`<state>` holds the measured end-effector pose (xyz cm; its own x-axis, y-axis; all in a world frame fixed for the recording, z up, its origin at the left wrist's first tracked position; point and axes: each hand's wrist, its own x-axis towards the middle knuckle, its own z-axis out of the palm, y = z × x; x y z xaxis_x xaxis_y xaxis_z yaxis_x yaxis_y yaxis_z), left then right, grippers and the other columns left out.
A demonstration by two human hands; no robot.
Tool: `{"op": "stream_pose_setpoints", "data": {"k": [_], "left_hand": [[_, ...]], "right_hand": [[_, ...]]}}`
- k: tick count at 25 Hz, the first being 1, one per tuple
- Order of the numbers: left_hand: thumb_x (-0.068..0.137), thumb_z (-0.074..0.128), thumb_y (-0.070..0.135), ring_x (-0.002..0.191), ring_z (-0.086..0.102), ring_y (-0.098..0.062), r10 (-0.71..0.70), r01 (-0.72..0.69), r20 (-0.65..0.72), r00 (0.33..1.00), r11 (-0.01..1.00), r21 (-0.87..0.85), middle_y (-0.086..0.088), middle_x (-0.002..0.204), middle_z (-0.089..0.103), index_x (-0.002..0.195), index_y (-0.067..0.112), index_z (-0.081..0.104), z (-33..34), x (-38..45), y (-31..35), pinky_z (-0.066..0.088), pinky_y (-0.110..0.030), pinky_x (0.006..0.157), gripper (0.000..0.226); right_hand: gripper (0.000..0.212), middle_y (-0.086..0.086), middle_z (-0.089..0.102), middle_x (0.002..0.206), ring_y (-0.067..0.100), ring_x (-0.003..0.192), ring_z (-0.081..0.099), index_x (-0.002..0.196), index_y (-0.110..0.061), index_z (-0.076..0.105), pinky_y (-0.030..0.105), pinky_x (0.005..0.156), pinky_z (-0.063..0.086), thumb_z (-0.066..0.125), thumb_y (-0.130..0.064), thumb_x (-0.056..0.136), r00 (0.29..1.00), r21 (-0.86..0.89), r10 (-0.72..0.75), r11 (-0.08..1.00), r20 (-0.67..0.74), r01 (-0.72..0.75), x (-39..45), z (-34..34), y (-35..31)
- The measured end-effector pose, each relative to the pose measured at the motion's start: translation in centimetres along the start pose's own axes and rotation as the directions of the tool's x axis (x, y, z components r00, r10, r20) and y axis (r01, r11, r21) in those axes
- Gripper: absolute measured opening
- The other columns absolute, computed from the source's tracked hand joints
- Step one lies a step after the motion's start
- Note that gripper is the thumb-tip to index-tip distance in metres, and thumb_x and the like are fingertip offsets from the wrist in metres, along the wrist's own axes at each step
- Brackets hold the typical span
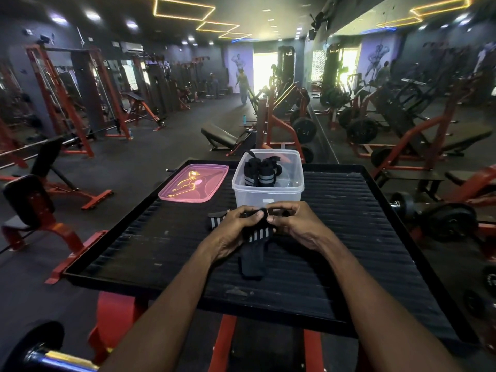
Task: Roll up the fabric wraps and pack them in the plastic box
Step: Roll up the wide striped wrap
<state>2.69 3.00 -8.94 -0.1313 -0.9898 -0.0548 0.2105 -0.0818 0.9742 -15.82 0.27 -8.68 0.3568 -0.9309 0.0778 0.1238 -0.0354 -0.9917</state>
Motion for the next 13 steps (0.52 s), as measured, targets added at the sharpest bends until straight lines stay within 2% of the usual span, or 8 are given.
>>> {"op": "stream_pose_setpoints", "data": {"k": [3, 5, 7, 8, 10, 13], "left_hand": [[0.099, 0.057, 0.016, 0.083, 0.068, -0.025, -0.032, 0.034, -0.037, 0.999, 0.997, 0.064, -0.016, 0.093, 0.07, 0.105, 0.0, 0.064, 0.07, 0.27, -0.31, 0.058, -0.032, 0.073, 0.018], [0.1, 0.054, 0.01, 0.092, 0.067, -0.027, 0.027, -0.02, -0.049, 0.998, 0.992, 0.123, -0.017, 0.099, 0.069, 0.105, 0.002, 0.065, -0.15, 0.45, -0.53, 0.057, -0.037, 0.084, 0.015], [0.099, 0.054, 0.006, 0.101, 0.065, -0.028, 0.081, -0.072, -0.049, 0.995, 0.982, 0.176, -0.017, 0.106, 0.068, 0.105, 0.006, 0.066, -0.39, 0.61, -0.62, 0.052, -0.042, 0.098, 0.014], [0.099, 0.054, 0.004, 0.103, 0.064, -0.029, 0.085, -0.075, -0.051, 0.995, 0.982, 0.171, -0.017, 0.106, 0.067, 0.106, 0.006, 0.066, -0.4, 0.64, -0.59, 0.051, -0.044, 0.1, 0.014], [0.099, 0.054, 0.004, 0.101, 0.064, -0.03, 0.034, -0.031, -0.043, 0.998, 0.996, 0.084, -0.018, 0.105, 0.066, 0.11, 0.004, 0.062, -0.08, 0.45, -0.55, 0.052, -0.047, 0.098, 0.014], [0.1, 0.054, 0.011, 0.091, 0.07, -0.024, -0.055, 0.058, 0.045, 0.997, 0.997, -0.051, -0.012, 0.099, 0.073, 0.11, 0.003, 0.063, 0.4, -0.18, -0.2, 0.058, -0.038, 0.083, 0.016]], "right_hand": [[0.039, 0.023, 0.073, 0.109, 0.029, 0.096, 0.07, 0.111, 0.002, 0.073, 0.042, 0.089, 0.06, 0.07, 0.02, 0.076, 1.0, -0.016, -0.009, 1.0, 0.013, 0.009, 0.19, 0.17, -0.03], [0.037, 0.018, 0.074, 0.106, 0.025, 0.093, 0.071, 0.114, 0.0, 0.071, 0.036, 0.084, 0.061, 0.071, 0.015, 0.079, 0.999, 0.034, 0.044, 0.998, 0.021, -0.045, 0.22, 0.31, -0.13], [0.03, 0.015, 0.074, 0.097, 0.021, 0.082, 0.071, 0.115, 0.0, 0.07, 0.03, 0.069, 0.059, 0.072, 0.004, 0.085, 0.995, 0.055, 0.097, 0.994, 0.037, -0.099, 0.15, 0.46, -0.09], [0.028, 0.016, 0.073, 0.094, 0.021, 0.076, 0.07, 0.114, 0.002, 0.069, 0.028, 0.062, 0.056, 0.072, 0.001, 0.086, 0.995, 0.052, 0.092, 0.994, 0.036, -0.094, 0.19, 0.46, 0.07], [0.028, 0.021, 0.071, 0.093, 0.024, 0.075, 0.068, 0.113, 0.006, 0.069, 0.026, 0.058, 0.055, 0.071, 0.005, 0.085, 0.998, 0.036, 0.057, 0.998, -0.001, -0.057, 0.23, 0.36, 0.21], [0.037, 0.022, 0.072, 0.105, 0.026, 0.088, 0.069, 0.113, 0.003, 0.071, 0.029, 0.07, 0.061, 0.07, 0.018, 0.079, 0.999, 0.001, 0.008, 1.0, -0.045, -0.008, 0.28, 0.16, 0.01]]}}
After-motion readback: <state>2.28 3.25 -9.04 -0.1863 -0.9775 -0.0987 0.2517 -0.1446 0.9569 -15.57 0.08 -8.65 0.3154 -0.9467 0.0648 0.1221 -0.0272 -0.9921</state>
